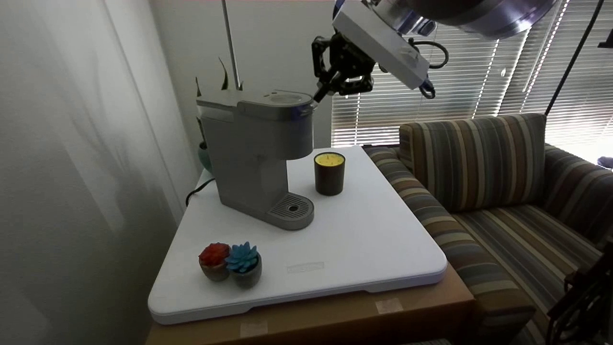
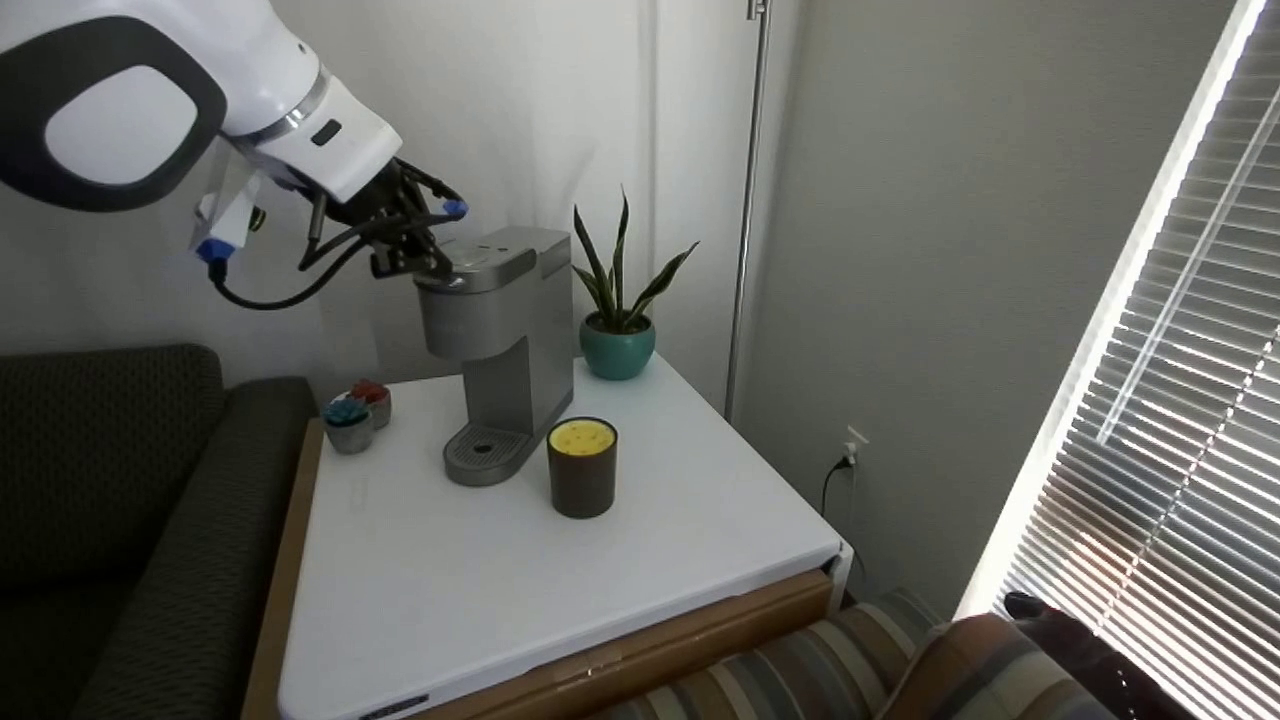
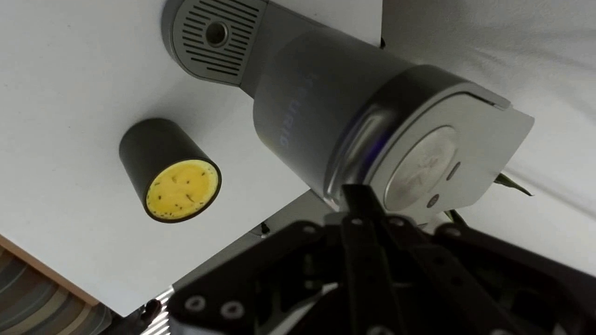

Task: Open the coffee maker lid

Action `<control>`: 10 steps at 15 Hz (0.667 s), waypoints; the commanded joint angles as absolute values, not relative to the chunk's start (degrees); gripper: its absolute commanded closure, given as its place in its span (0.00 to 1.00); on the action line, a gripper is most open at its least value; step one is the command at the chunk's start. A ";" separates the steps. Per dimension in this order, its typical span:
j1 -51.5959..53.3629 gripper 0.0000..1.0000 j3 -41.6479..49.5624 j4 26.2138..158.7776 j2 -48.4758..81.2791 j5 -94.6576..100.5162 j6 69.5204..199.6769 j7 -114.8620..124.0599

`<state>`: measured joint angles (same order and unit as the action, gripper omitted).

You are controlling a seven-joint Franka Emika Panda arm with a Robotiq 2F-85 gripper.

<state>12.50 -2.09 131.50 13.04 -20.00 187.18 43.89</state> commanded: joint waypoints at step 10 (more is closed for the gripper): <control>15.78 1.00 2.56 130.41 13.54 -20.35 176.37 46.72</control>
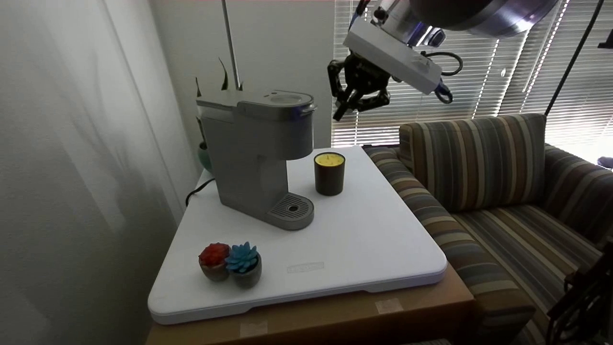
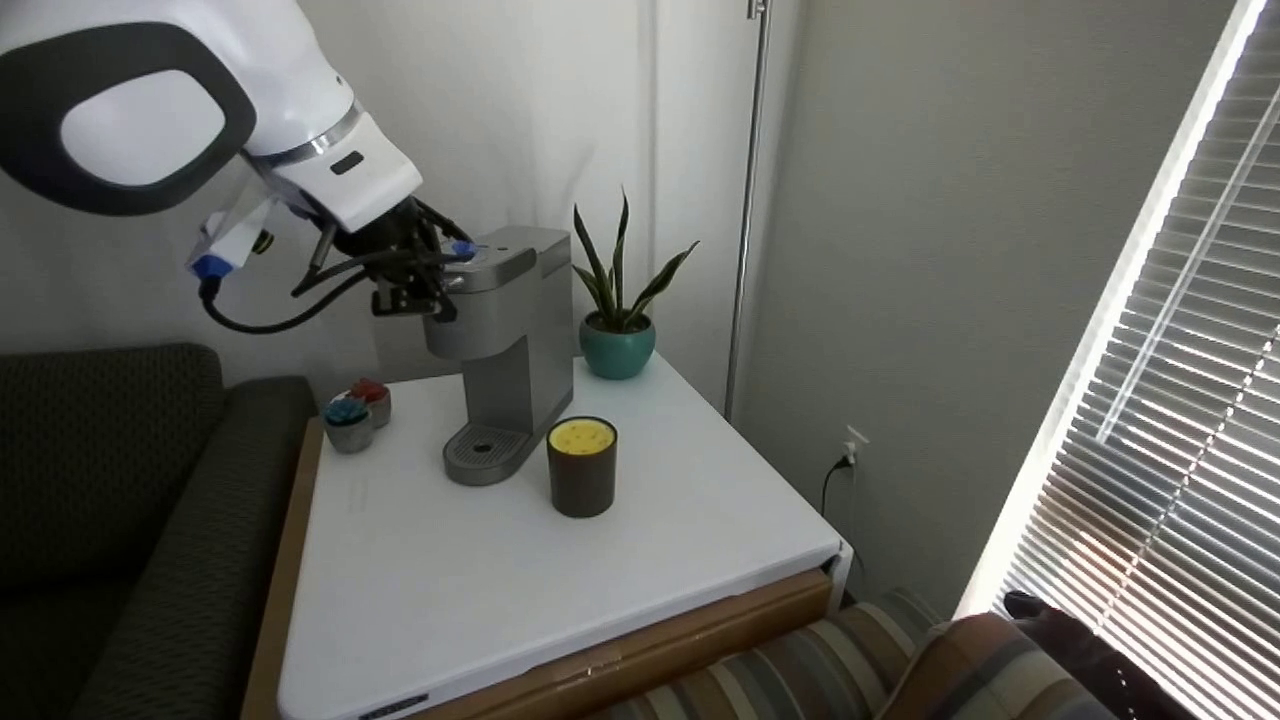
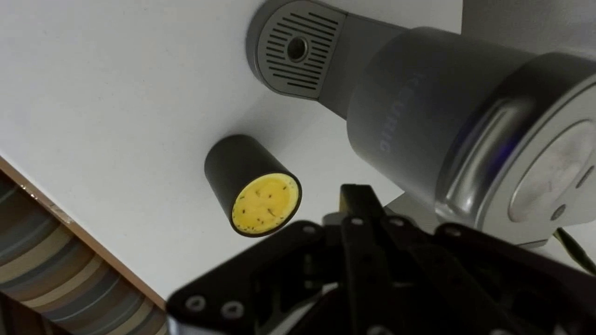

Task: Open the coffee maker lid

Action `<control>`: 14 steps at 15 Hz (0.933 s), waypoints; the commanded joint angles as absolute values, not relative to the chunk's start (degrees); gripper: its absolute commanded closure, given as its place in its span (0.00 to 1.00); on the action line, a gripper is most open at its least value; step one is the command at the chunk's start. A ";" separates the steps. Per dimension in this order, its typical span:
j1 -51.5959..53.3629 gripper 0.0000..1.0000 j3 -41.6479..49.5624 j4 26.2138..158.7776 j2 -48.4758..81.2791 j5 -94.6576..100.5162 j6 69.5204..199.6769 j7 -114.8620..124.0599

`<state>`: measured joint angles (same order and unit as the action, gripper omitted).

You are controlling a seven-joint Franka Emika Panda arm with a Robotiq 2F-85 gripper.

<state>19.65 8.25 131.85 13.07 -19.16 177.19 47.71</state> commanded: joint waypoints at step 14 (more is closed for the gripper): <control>11.07 1.00 -4.37 126.72 16.48 -20.53 178.34 43.98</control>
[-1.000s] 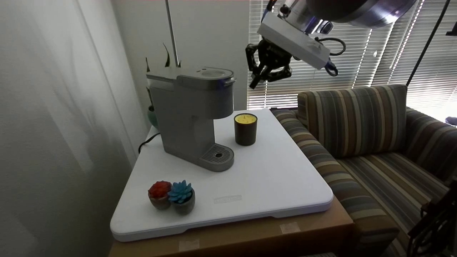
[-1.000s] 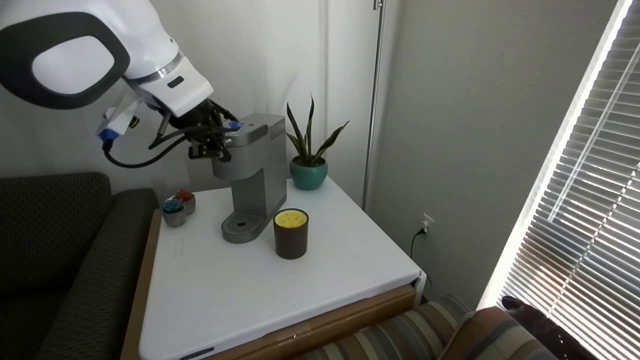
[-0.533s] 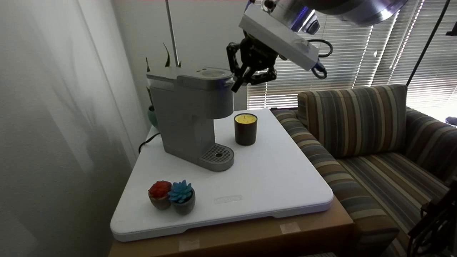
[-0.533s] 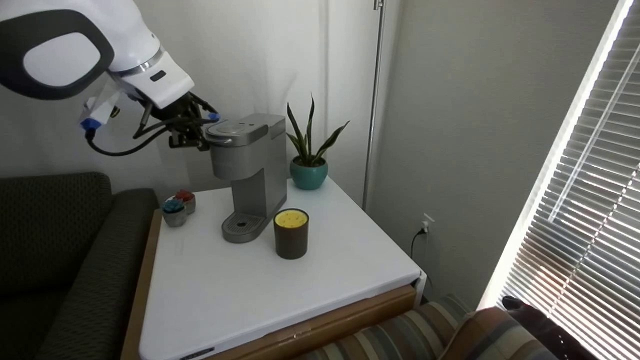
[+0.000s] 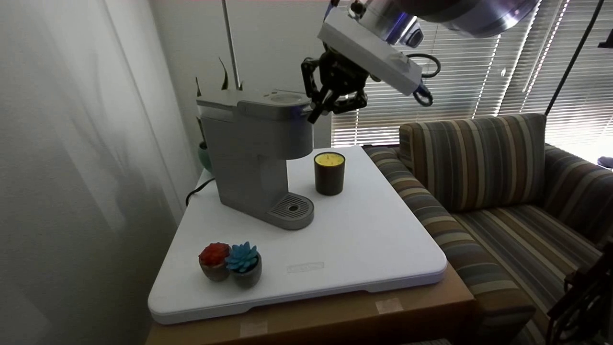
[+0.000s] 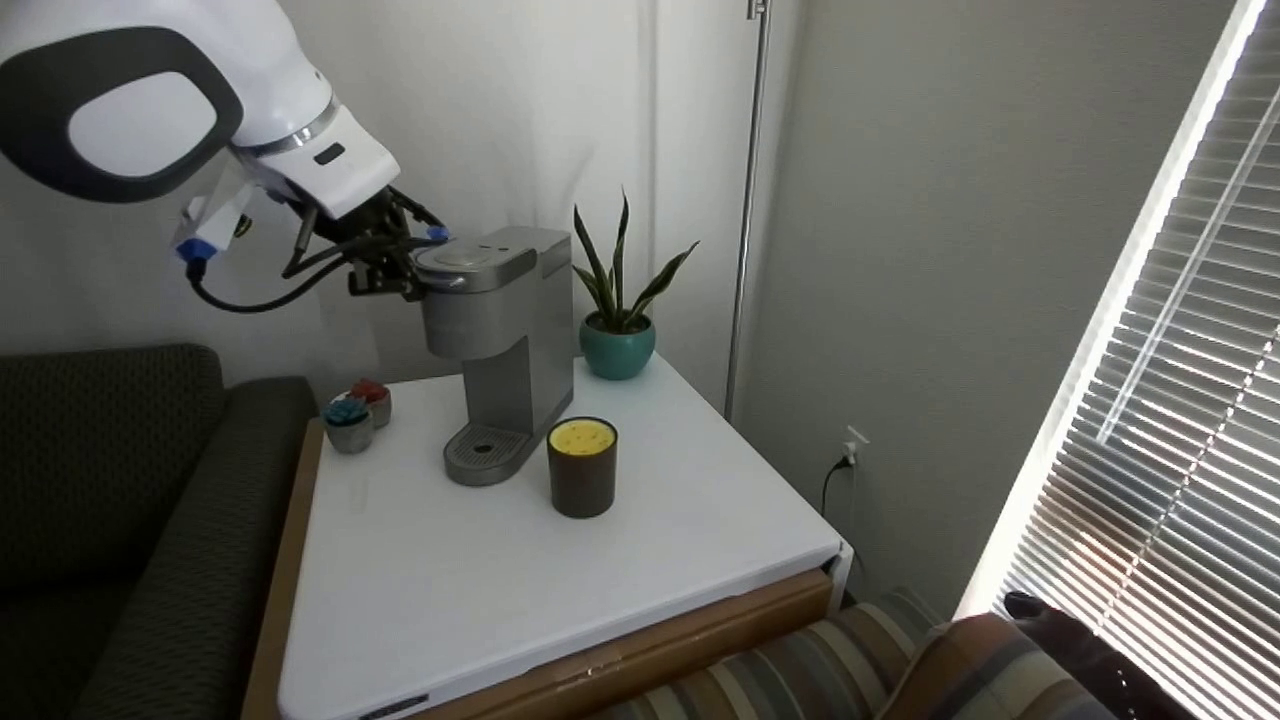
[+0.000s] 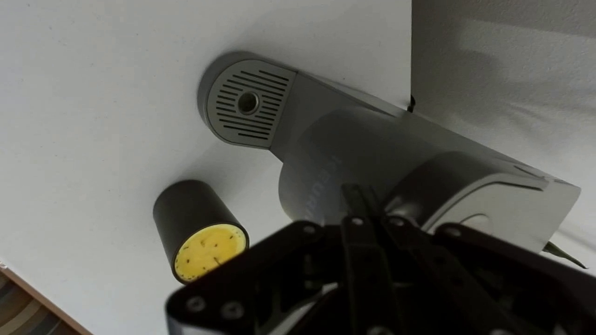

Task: Open the coffee maker lid

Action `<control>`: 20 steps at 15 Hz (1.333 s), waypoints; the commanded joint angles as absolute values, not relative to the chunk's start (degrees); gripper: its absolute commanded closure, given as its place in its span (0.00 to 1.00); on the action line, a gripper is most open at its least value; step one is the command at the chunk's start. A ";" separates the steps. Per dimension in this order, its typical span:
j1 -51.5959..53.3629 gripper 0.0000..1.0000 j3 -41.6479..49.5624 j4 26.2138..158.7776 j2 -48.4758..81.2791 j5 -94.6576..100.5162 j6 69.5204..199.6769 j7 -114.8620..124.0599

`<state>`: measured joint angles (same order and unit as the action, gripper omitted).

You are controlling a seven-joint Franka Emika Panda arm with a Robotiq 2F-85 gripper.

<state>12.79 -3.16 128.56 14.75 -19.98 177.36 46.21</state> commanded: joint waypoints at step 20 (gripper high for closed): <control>22.78 1.00 8.13 127.99 12.74 -11.76 185.39 45.85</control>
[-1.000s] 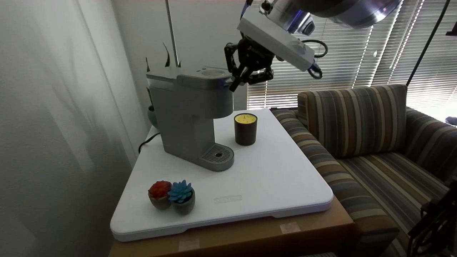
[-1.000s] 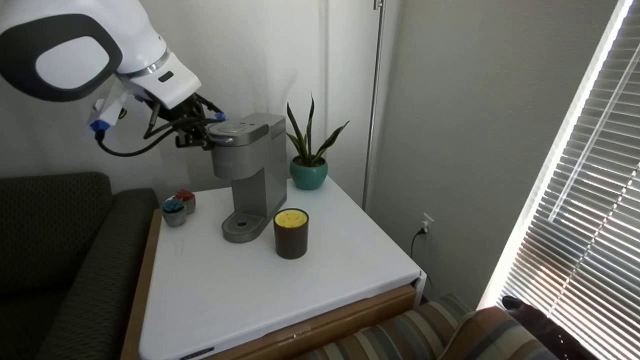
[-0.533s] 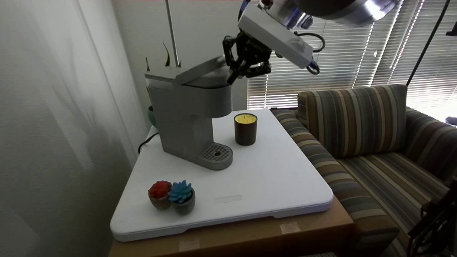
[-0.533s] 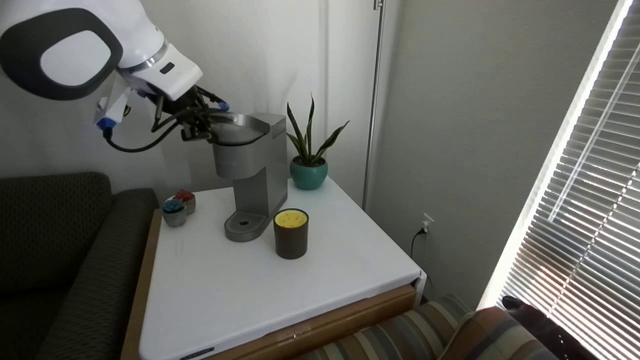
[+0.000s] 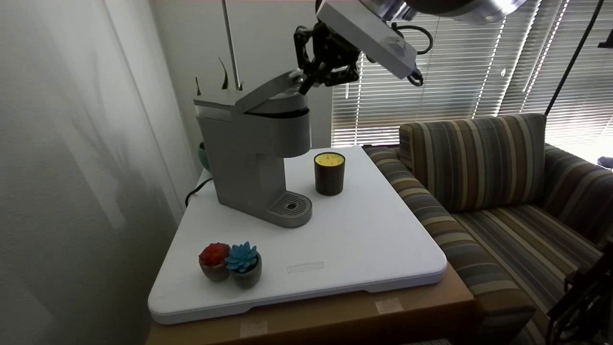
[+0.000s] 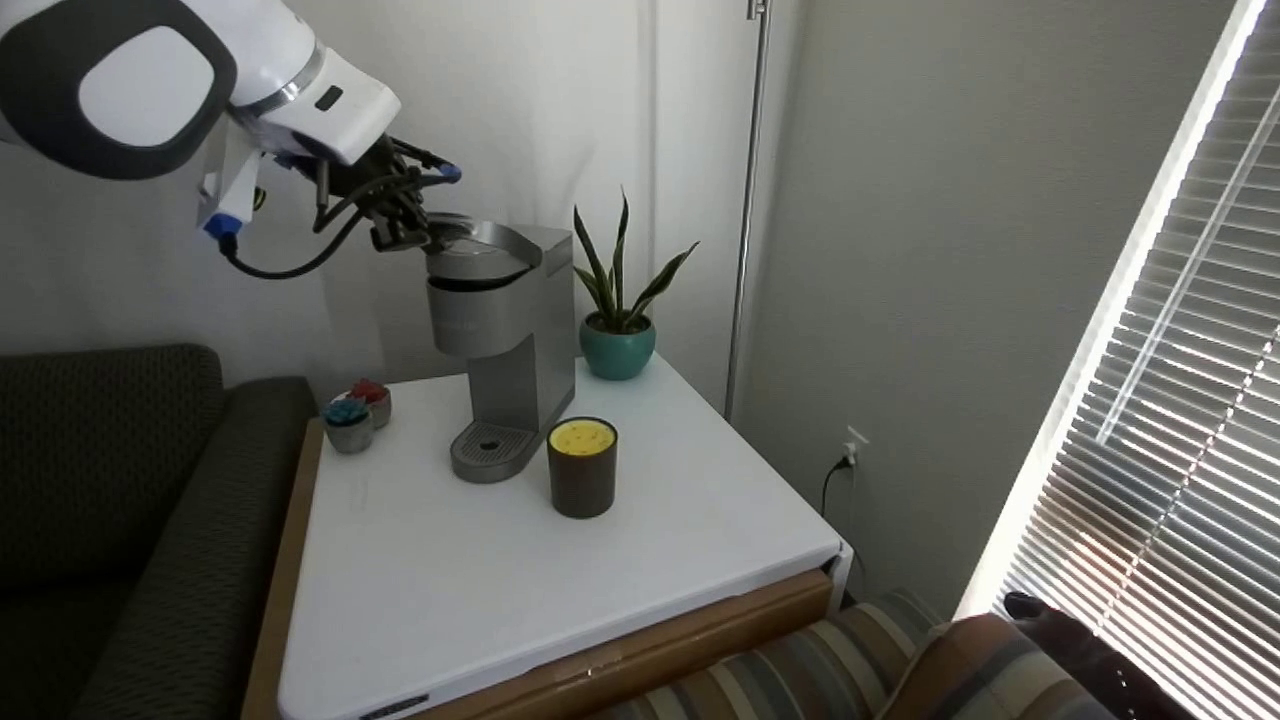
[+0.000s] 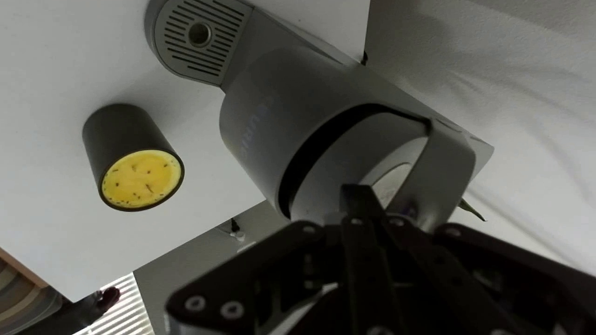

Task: Open the coffee maker lid

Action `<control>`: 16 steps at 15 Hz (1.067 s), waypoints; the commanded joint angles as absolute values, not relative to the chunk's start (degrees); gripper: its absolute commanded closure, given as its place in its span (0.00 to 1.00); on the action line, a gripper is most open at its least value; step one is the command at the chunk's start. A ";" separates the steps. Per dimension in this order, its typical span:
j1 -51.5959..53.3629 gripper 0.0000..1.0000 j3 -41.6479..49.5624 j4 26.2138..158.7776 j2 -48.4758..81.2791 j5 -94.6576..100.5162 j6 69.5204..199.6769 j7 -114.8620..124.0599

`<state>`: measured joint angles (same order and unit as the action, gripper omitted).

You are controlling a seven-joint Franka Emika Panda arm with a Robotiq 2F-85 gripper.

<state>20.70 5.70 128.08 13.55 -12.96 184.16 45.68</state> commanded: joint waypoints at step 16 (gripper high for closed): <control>32.59 1.00 19.27 123.02 13.65 -9.69 185.18 44.93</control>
<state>31.21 17.30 124.57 13.57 -11.04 184.80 45.50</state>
